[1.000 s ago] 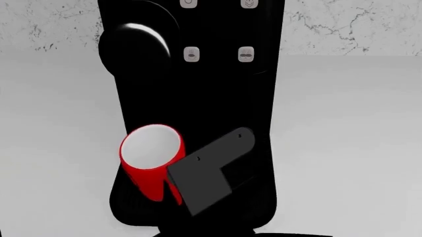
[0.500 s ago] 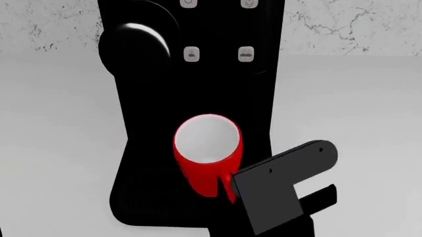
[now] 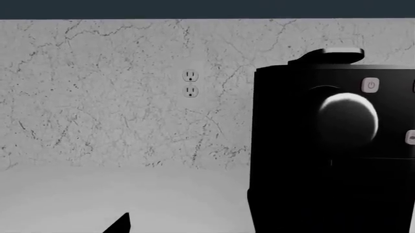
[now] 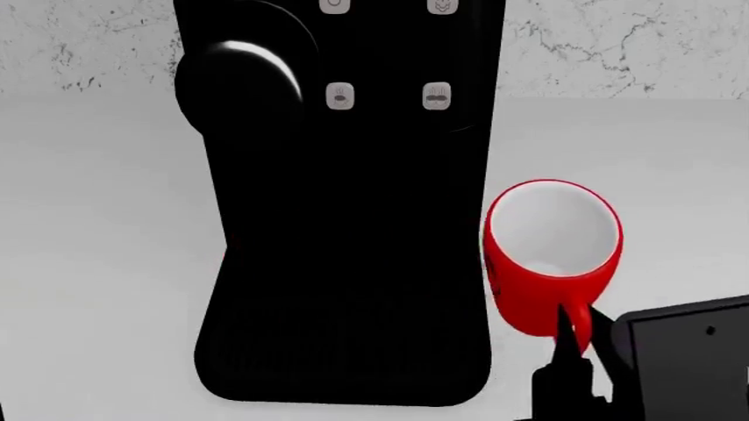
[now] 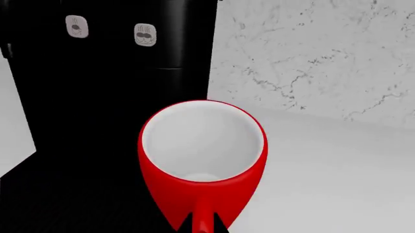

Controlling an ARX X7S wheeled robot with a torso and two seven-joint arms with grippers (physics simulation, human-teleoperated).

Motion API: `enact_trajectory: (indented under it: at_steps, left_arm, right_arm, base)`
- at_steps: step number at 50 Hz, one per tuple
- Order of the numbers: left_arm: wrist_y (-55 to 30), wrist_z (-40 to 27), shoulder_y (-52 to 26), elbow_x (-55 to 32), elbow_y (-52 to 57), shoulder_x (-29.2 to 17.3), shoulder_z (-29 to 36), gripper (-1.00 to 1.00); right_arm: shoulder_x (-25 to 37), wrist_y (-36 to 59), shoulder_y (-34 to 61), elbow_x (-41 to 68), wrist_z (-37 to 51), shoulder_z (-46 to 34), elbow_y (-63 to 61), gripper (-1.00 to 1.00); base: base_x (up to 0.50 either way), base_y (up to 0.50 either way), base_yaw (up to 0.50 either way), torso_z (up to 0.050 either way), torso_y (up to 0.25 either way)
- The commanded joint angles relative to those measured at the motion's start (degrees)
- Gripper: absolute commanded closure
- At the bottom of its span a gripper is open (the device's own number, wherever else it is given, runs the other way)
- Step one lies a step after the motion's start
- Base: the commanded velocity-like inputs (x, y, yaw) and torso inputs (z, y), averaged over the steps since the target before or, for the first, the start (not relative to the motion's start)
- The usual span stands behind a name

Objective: Pick the mug from under the coffee machine dispenser and place it on the counter.

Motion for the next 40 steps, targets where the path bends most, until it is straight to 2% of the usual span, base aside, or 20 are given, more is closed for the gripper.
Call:
enact_trajectory:
  at_steps: [1, 10, 24, 40]
  left_arm:
    - [-0.3, 0.4, 0.2, -0.3, 0.0, -0.4, -0.5, -1.0]
    - [-0.1, 0.5, 0.4, -0.4, -0.3, -0.1, -0.6, -1.0]
    - [-0.5, 0.0, 3.0, -0.7, -1.0, 1.2, -3.1, -1.0]
    - [-0.3, 1.2, 4.8, -0.2, -1.5, -0.4, -4.5, -1.0]
  right_arm:
    - [7.8, -3.7, -0.6, -2.1, 0.8, 1.2, 0.1, 1.0]
    - [10.7, -7.3, -3.3, -4.0, 1.7, -0.5, 3.1, 1.0]
    - [9.1, -16.3, -9.2, -5.7, -0.4, -4.6, 10.3, 1.0]
    - [6.8, -22.1, -14.4, -6.6, -0.8, -7.8, 14.8, 1.0]
  base:
    - [0.0, 0.0, 0.0, 0.0, 0.0]
    - [0.0, 0.0, 0.0, 0.0, 0.0]
    - [0.0, 0.0, 0.0, 0.0, 0.001]
    - [0.0, 0.0, 0.0, 0.0, 0.0]
